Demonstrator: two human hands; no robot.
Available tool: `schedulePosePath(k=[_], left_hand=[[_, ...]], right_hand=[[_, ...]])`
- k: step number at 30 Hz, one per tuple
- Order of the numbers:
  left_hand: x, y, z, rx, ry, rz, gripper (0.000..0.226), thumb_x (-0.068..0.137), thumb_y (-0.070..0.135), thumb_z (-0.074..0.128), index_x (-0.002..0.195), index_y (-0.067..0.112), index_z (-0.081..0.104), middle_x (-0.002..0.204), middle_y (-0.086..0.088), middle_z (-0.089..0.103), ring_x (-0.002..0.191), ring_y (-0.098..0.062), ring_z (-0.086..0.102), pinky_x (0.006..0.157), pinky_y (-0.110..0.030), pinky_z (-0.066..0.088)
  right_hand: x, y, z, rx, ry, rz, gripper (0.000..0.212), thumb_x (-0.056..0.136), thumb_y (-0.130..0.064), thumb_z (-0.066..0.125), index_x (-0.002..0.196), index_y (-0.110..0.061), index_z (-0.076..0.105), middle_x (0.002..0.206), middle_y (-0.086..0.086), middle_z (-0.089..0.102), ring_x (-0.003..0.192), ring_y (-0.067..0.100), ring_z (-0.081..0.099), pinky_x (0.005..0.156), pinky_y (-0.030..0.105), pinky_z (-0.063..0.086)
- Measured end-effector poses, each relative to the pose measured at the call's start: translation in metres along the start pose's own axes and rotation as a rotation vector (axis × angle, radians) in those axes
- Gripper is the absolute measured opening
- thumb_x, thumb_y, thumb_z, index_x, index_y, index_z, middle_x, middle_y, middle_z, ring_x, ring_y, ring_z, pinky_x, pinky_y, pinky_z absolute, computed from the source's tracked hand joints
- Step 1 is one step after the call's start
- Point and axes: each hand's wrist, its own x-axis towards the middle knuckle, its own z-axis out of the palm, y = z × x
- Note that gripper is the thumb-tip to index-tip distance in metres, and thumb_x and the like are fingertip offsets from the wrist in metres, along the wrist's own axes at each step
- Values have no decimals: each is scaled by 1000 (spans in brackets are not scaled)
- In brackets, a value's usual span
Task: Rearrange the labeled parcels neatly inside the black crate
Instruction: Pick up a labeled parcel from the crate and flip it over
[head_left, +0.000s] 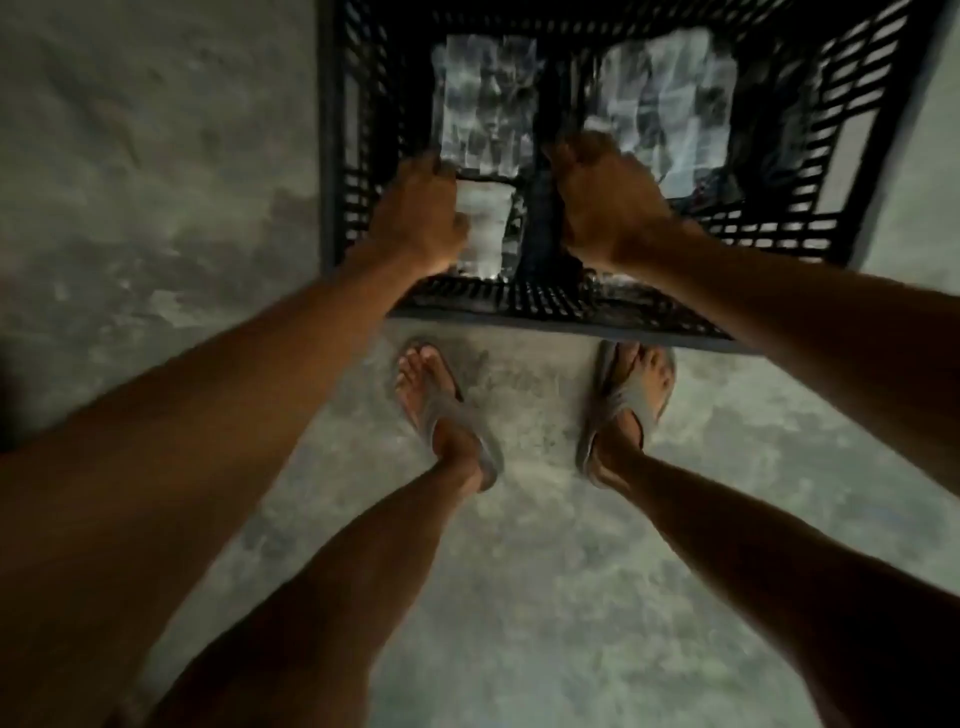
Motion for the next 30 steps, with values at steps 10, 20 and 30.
schedulePosePath(k=[10, 20, 30], left_hand=[[118, -31, 85, 473, 97, 83, 91, 94, 13, 53, 156, -1, -13, 165, -19, -16, 154, -34, -11, 125, -46, 11], [133, -33, 104, 627, 178, 97, 60, 106, 12, 16, 153, -4, -18, 163, -23, -20, 152, -38, -13, 123, -45, 16], [92, -38, 108, 563, 82, 32, 67, 105, 18, 24, 155, 4, -18, 166, -10, -20, 154, -28, -13, 122, -50, 16]], right_hand=[[115, 8, 125, -651, 223, -166, 78, 97, -36, 31, 155, 3, -3, 164, 25, -2, 152, 41, -2, 123, 58, 3], [143, 15, 131, -623, 209, -281, 52, 107, -7, 11, 149, 17, -8, 155, 45, -5, 142, 63, -2, 112, 67, 24], [128, 14, 103, -555, 70, -339, 68, 100, -2, 35, 156, -1, -3, 165, 24, -5, 153, 39, 1, 101, 49, 47]])
